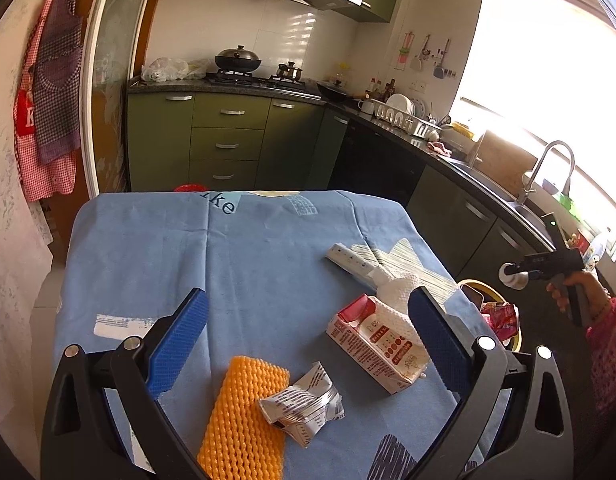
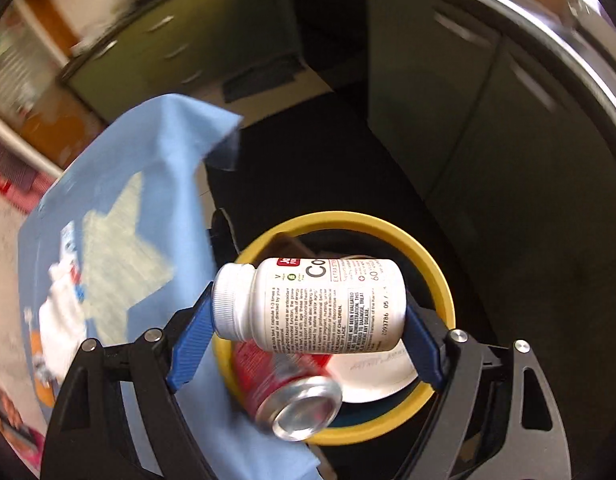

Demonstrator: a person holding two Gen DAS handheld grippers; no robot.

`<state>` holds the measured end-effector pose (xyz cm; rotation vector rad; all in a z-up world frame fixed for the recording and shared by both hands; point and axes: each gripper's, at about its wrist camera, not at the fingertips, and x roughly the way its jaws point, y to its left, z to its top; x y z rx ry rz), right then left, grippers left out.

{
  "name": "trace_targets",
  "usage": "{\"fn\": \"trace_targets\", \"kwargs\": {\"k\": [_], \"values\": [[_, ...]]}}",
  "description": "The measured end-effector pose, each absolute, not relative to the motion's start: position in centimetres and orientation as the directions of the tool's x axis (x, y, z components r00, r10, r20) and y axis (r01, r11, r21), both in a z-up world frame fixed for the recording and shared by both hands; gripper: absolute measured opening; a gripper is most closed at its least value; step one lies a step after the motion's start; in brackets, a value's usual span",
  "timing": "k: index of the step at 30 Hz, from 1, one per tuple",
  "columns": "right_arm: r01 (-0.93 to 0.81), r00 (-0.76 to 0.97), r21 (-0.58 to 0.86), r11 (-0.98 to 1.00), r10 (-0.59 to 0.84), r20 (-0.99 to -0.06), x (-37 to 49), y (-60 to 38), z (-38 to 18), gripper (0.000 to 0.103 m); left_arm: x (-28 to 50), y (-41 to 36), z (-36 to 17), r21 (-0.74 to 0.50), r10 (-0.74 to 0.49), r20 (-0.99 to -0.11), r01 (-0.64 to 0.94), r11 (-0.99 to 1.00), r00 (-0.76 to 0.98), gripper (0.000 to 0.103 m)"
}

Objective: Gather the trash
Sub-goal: 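Carry the pill bottle over the bin and open the right tool, then move the left tool down to the crumpled foil wrapper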

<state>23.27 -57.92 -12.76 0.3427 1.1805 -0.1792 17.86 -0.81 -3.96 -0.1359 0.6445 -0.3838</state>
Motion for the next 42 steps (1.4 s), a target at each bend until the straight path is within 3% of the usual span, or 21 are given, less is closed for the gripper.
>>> {"fn": "trace_targets", "kwargs": {"k": [11,21,26,36,39,42], "values": [[0.484,0.251,0.09,0.87,-0.04,-0.967,26.6,-61.2,-19.1,0.08,17.9,-1.3,-3.7,-0.214,-0.374,-0.568,0.308,0.927,0.733,0.098],[0.486,0.322,0.161,0.859,-0.005,-0.947,23.3,-61.9,-16.8,0.084,17.9,-1.0,-4.3,-0.2,-0.342,-0.595,0.278,0.939,0.727,0.098],[0.388,0.436,0.221,0.895,0.033,-0.9,19.8,-58.7,-12.8,0.084,18.0,-1.1,-5.1,-0.152,-0.294,-0.641,0.258,0.954,0.709,0.098],[0.063,0.597,0.294,0.954,0.2,-0.777,11.7,-48.4,-8.4,0.084,17.7,-9.9,-7.7,-0.109,-0.388,-0.743,0.474,0.874,0.545,0.098],[0.02,0.602,0.292,0.956,0.222,-0.768,10.4,-47.1,-8.1,0.084,17.6,-13.1,-8.4,0.013,-0.341,-0.769,0.546,0.837,0.541,0.089],[-0.009,0.6,0.283,0.959,0.231,-0.766,9.3,-46.3,-8.2,0.084,18.9,-12.9,-8.3,0.005,-0.312,-0.807,0.534,0.846,0.502,0.077]]}}
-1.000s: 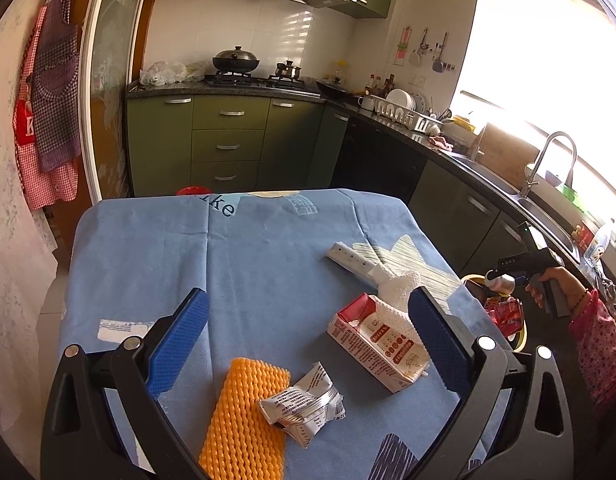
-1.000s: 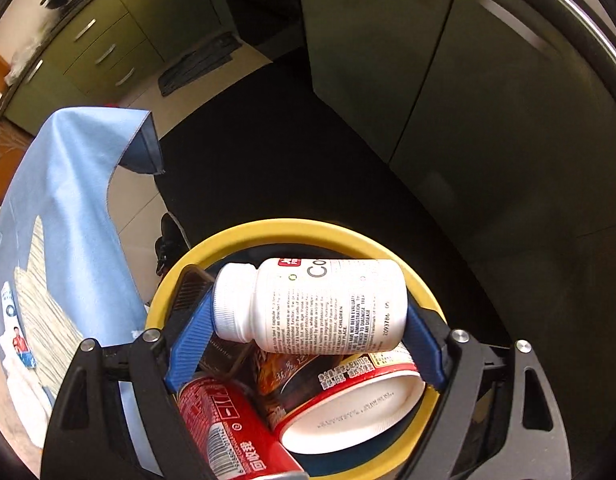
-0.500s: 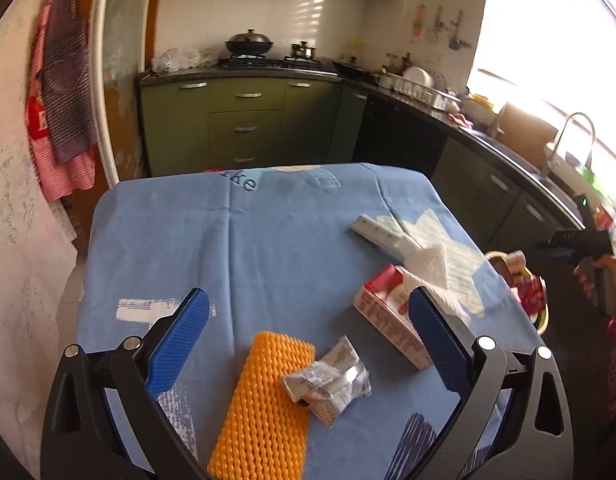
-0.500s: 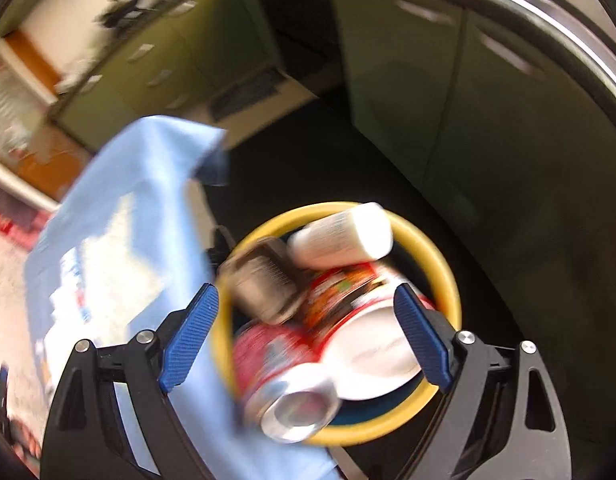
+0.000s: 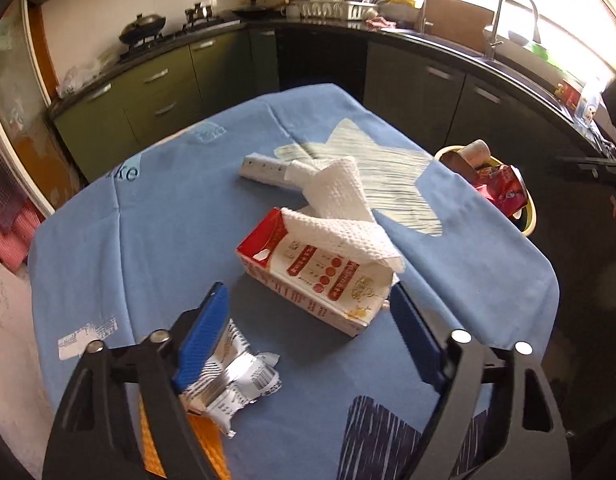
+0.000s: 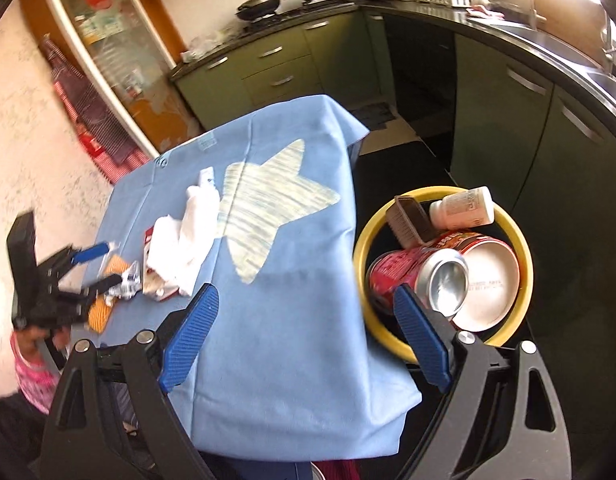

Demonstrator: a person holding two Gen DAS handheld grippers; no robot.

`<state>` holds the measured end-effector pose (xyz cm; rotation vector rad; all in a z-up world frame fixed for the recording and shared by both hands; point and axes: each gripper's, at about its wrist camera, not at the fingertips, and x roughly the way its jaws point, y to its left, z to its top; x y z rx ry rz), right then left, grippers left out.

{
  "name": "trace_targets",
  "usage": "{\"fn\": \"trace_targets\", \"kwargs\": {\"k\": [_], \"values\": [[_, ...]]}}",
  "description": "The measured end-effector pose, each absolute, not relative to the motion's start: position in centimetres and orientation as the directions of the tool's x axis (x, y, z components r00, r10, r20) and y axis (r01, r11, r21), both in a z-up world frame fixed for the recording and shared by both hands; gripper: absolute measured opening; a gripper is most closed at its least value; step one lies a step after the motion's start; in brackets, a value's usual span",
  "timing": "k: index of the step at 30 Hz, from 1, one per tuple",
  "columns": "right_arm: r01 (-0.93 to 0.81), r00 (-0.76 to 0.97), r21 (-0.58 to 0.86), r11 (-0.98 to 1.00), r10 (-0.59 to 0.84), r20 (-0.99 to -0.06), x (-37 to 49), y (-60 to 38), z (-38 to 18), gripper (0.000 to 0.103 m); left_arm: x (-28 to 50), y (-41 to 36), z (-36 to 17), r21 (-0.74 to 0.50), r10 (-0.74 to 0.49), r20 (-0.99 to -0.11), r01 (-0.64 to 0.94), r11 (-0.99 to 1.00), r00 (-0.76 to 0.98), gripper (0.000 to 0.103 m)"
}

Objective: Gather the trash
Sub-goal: 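Move the left tool down to the crumpled foil wrapper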

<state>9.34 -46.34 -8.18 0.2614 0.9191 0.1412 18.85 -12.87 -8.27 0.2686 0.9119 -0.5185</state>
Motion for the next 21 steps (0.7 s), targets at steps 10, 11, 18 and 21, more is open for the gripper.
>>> {"fn": "trace_targets", "kwargs": {"k": [10,11,18,21], "values": [[-0.073,0.589,0.326,0.942,0.305,-0.749,9.1,-45.6,-9.8,0.084,19.3,-8.0,-9.0,0.038,-0.2,-0.871,0.467,0.884,0.449,0.069],[-0.081,0.587,0.329,0.941,0.311,-0.747,9.1,-45.5,-9.9,0.084,19.1,-8.0,-9.3,0.043,-0.199,-0.874,0.478,0.878,0.444,0.069],[-0.105,0.573,0.334,0.937,0.331,-0.749,8.8,-45.1,-10.2,0.084,18.9,-9.4,-11.7,0.127,-0.211,-0.873,0.623,0.772,0.439,0.069],[-0.107,0.57,0.337,0.935,0.335,-0.75,8.6,-45.1,-10.3,0.084,19.2,-9.6,-12.1,0.161,-0.223,-0.88,0.705,0.69,0.419,0.069]]}}
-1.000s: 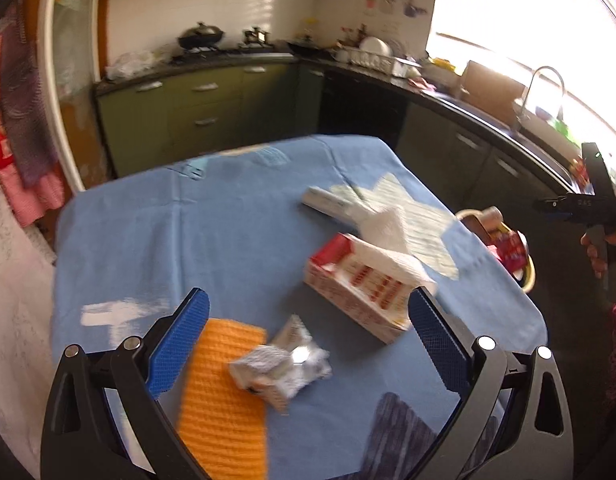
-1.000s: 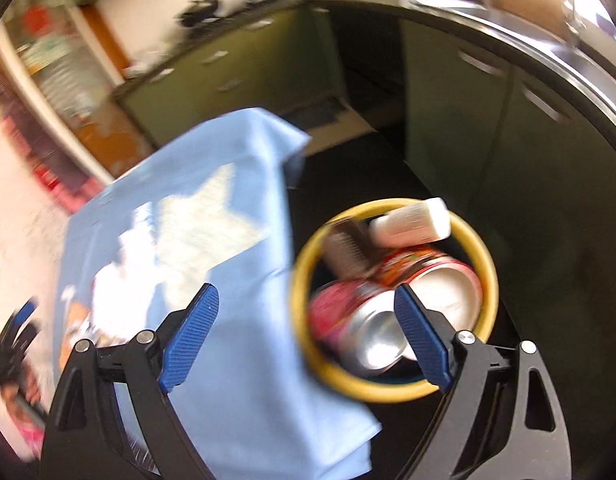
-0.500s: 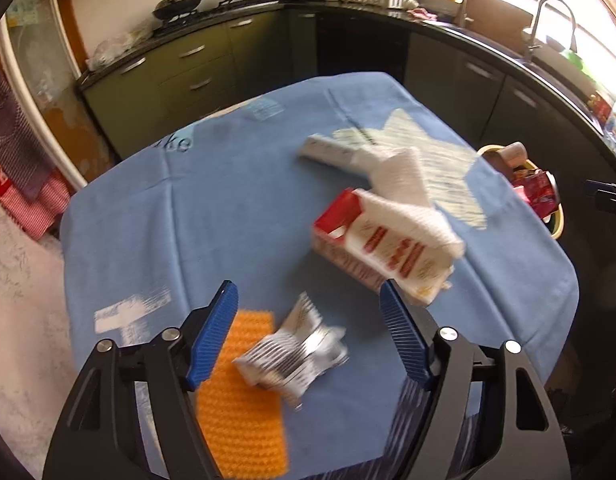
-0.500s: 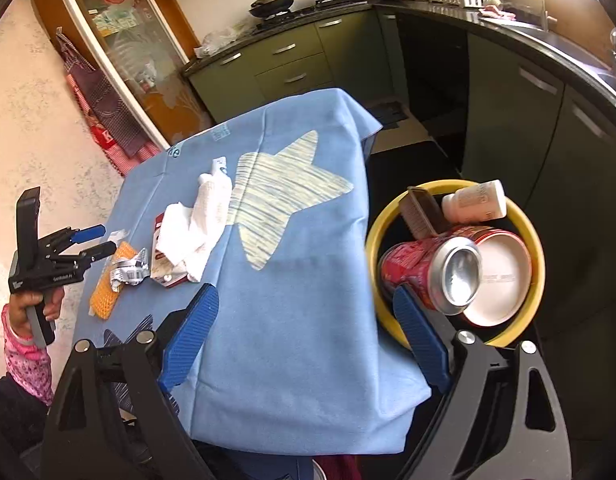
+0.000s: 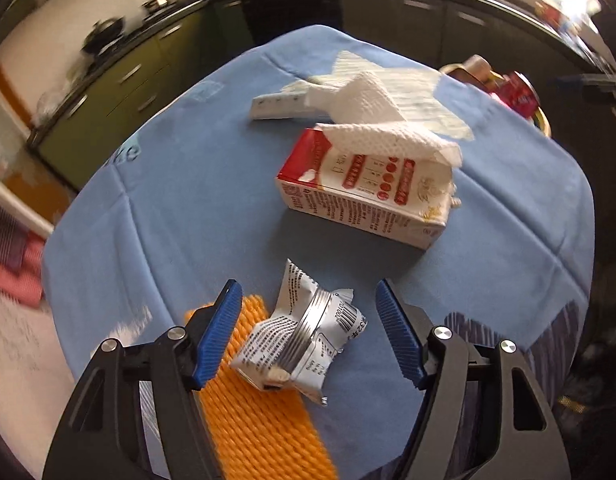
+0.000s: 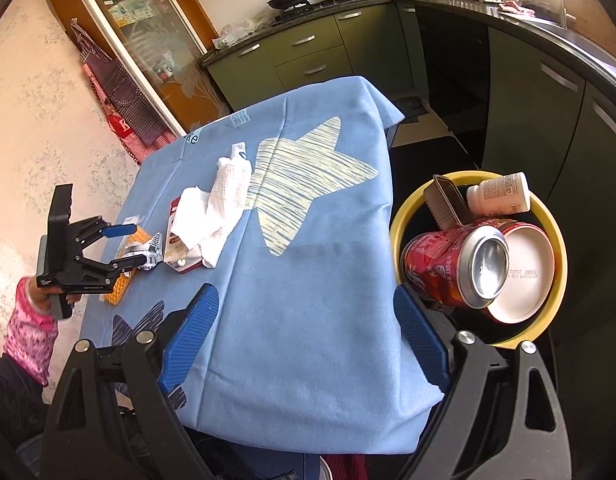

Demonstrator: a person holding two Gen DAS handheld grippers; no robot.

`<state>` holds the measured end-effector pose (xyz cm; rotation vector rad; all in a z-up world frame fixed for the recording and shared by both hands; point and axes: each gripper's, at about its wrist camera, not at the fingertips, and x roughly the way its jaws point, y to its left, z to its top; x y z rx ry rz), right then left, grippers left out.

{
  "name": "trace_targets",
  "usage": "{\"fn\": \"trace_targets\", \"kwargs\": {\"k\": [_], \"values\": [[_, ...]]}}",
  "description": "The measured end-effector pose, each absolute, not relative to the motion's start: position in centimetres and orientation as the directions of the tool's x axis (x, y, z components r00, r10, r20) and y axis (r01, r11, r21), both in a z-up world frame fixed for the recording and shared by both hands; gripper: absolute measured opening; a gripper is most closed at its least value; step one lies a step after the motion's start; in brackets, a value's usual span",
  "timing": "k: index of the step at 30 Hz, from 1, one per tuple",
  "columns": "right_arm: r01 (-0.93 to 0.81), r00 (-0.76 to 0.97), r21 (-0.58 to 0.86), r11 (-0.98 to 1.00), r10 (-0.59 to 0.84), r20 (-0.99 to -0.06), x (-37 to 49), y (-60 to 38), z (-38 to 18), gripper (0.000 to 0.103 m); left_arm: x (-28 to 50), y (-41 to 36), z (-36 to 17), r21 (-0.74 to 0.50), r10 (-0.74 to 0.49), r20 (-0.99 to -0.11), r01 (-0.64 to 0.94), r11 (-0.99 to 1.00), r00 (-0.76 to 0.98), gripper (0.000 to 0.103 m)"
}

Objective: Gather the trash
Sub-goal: 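Move the left tool down to the crumpled foil wrapper, then grasp the crumpled foil wrapper with the left tool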

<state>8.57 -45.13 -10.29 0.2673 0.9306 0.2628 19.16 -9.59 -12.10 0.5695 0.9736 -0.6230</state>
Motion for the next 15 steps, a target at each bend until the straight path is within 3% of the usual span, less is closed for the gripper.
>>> {"fn": "trace_targets", "kwargs": {"k": [11,12,15], "values": [[-0.116,0.566,0.345,0.931,0.347,-0.747,8.5,-45.0,-10.2,0.084,18.9,-9.6,-13.7,0.193,-0.178,-0.922,0.806,0.559,0.344,0.042],[-0.113,0.569,0.346,0.931,0.346,-0.746,8.4,-45.2,-10.2,0.084,18.7,-9.7,-13.5,0.187,-0.192,-0.919,0.81,0.556,0.345,0.028],[-0.09,0.592,0.346,0.934,0.329,-0.735,7.8,-46.2,-9.6,0.084,17.8,-10.1,-12.6,0.181,-0.226,-0.907,0.815,0.551,0.355,0.026]]}}
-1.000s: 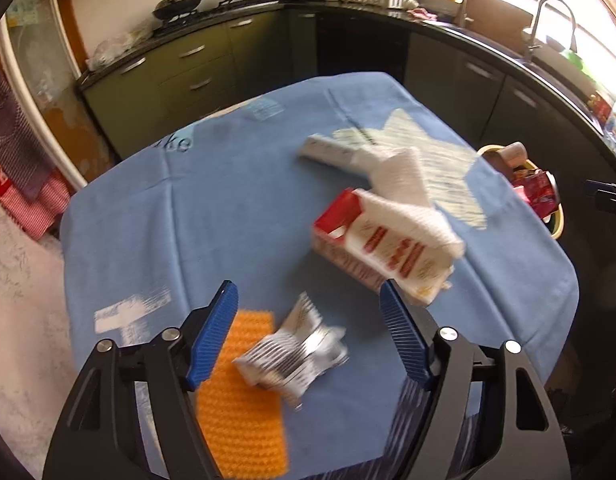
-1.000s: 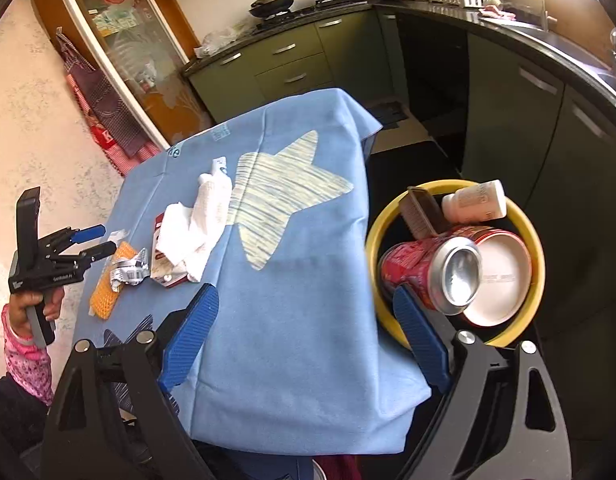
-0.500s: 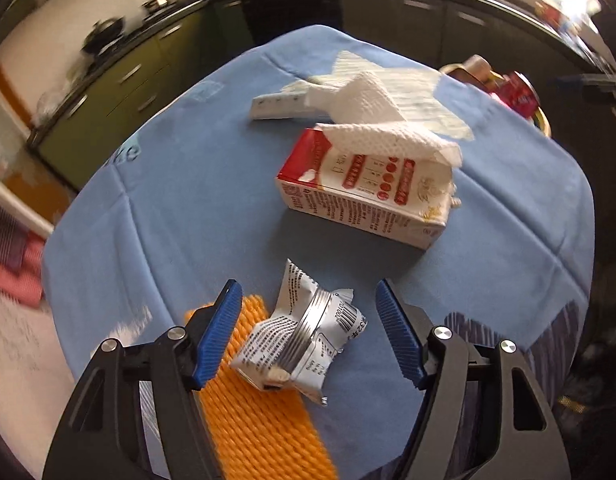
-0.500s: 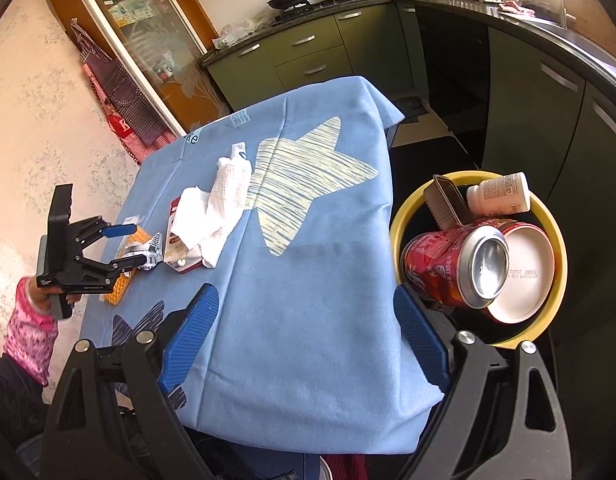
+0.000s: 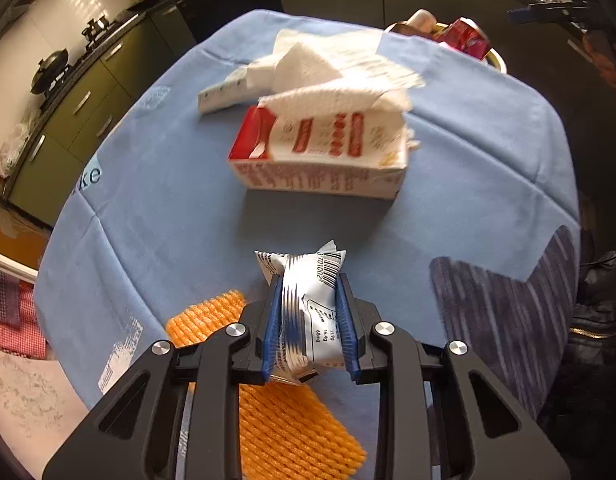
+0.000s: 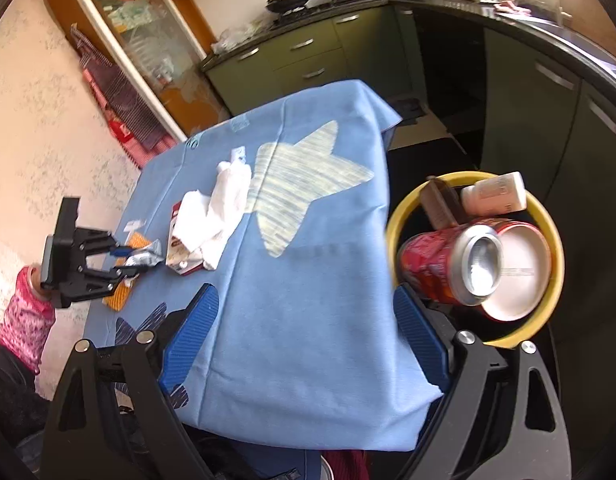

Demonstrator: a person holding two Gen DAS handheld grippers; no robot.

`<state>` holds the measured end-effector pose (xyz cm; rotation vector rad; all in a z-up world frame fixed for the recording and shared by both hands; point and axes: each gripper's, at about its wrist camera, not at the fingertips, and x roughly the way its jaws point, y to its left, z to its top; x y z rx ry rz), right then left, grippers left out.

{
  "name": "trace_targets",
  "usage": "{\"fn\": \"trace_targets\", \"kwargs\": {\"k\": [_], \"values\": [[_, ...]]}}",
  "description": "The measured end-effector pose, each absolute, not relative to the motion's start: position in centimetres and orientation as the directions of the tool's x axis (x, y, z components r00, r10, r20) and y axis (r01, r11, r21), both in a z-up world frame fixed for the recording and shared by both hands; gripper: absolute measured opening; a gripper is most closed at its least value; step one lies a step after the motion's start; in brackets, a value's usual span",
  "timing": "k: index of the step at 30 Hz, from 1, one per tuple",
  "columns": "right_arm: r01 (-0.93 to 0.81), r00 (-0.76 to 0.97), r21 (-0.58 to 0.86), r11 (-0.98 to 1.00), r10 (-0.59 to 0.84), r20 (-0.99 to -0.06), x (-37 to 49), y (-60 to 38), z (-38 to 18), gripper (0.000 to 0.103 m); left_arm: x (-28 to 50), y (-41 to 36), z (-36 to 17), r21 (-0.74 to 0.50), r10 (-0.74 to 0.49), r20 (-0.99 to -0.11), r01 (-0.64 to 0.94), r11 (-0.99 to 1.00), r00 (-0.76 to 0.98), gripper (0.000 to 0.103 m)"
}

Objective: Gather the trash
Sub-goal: 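Grasp the crumpled foil wrapper with the left tool, then carry the foil wrapper over the bin and open the left tool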

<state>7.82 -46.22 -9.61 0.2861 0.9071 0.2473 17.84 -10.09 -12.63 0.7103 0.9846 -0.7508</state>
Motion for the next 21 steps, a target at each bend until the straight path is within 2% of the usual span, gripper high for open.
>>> {"fn": "trace_targets", "kwargs": {"k": [11,16,21], "values": [[0.046,0.698,0.351,0.935,0.221,-0.681,4.0,-52.3,-7.1,0.084,14.4,-15.6,-6.2,0.139,-0.402,-0.853,0.888,0.439,0.333,0.026],[0.085,0.73,0.368,0.926,0.194,-0.656,2.3,-54.4,-6.9,0.084,12.8,-22.5,-2.8,0.109,-0.496,-0.832,0.951,0.289,0.246,0.026],[0.115,0.743,0.38,0.918,0.174,-0.646,0.7,-56.1,-7.0,0.084,11.5,-31.6,-1.8,0.124,-0.549,-0.817,0.984,0.13,0.176,0.026]]}}
